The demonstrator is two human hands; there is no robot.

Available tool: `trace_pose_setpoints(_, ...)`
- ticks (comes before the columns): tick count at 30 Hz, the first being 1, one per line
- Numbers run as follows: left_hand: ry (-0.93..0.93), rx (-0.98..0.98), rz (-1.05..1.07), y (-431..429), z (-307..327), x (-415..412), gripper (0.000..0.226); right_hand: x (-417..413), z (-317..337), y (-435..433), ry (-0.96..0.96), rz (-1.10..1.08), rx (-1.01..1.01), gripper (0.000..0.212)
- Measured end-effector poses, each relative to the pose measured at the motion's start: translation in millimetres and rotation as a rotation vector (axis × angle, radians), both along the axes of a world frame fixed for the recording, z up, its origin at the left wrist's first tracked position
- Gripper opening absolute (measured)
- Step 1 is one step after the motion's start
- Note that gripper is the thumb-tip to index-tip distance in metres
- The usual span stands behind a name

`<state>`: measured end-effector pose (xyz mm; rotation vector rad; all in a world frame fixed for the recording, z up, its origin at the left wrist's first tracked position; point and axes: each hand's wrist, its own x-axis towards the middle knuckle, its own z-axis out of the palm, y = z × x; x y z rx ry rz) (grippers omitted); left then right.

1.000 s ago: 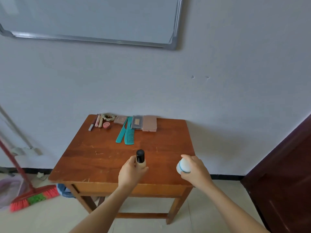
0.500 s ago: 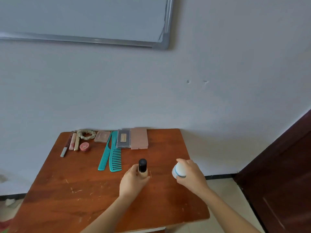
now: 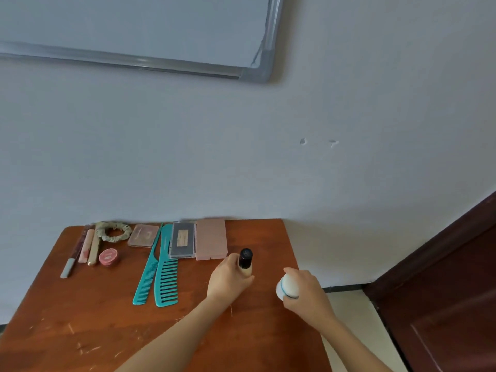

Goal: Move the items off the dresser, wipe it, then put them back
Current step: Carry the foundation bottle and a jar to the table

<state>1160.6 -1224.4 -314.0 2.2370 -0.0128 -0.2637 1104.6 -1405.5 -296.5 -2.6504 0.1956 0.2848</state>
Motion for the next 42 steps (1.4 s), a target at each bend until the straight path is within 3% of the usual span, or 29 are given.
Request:
trace_pose_setpoints(8, -0.044, 0.174, 0.034, -29, 25, 58, 0.029, 53, 2, -38, -0.025, 0.043, 0.001, 0.061)
trace_pose_setpoints(20, -0.04, 0.389, 0.089, -12, 7, 100, 0.045, 140, -17, 0, -0.057, 0.22, 0.093, 0.06)
trace_pose_setpoints(29, -0.059, 0.395, 0.186, -3, -14, 109, 0.062, 166, -26, 10, -0.055, 0.286, 0.11, 0.061)
trace_pose_setpoints(42, -0.096, 0.426, 0.16, -1, -21, 125, 0.06, 184, -34, 28, -0.066, 0.285, 0.045, 0.061)
